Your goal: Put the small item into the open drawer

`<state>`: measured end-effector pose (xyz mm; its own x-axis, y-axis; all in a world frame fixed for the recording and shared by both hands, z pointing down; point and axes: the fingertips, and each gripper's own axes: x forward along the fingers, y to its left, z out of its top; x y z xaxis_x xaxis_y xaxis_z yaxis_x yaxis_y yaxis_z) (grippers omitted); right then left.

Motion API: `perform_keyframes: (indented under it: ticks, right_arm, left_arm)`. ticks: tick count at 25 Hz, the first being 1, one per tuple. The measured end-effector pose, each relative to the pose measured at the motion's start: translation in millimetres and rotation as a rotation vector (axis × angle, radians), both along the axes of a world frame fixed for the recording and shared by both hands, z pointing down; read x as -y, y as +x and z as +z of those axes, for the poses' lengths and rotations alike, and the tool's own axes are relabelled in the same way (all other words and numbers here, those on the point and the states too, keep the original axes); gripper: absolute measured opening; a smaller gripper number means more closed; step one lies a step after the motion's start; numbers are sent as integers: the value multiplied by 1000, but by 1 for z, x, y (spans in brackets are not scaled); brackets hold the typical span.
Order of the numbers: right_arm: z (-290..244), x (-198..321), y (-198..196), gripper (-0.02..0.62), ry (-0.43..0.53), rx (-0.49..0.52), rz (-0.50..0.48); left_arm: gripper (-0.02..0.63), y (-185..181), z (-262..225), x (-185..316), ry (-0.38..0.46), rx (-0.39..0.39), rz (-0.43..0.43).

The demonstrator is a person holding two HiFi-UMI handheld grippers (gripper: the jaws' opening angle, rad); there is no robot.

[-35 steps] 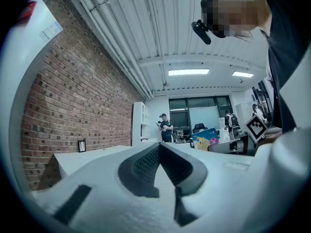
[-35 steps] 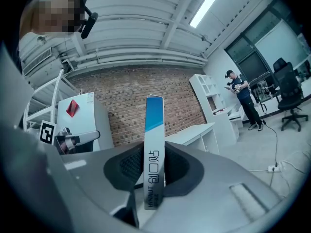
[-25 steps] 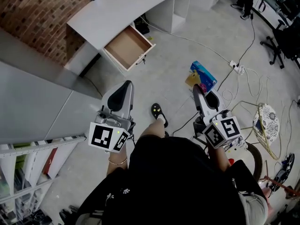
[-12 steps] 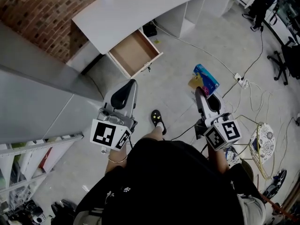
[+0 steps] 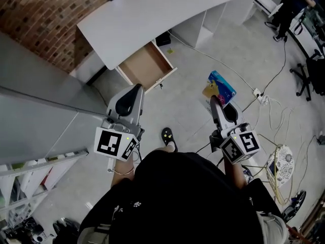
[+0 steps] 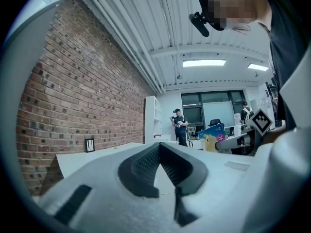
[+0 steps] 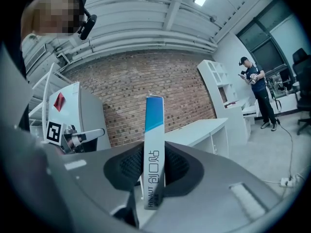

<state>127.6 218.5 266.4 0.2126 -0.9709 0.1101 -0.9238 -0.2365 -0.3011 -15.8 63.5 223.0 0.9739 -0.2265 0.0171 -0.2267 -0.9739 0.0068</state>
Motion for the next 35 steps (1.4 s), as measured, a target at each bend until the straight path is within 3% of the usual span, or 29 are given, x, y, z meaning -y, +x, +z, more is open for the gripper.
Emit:
perform_keyframes:
  ticks: [7,15,19,23,30,35]
  right_arm:
    - [-3,43,23,84,2,4,-10]
    - [4,63,29,84,-4,1,-76]
    - [0,107,21,84,-19,-2,-133]
    - [3,118,17,84,-27,2,-180]
    - [6,183,1,84,-43,-15,-340]
    - [8,208,4,84,-56,-44,-431]
  left_arm:
    - [0,23,-1,42,13,10,-4]
    - [0,21,3,52,14,-8,-59]
    - [0,3,3,87,-11,-15,-121]
    - [0,-16,4,89,-11,-10,-184]
    - [0,-63,13,121,-41,7,-357]
    - [0,-67,13,128,-36,-1,-430]
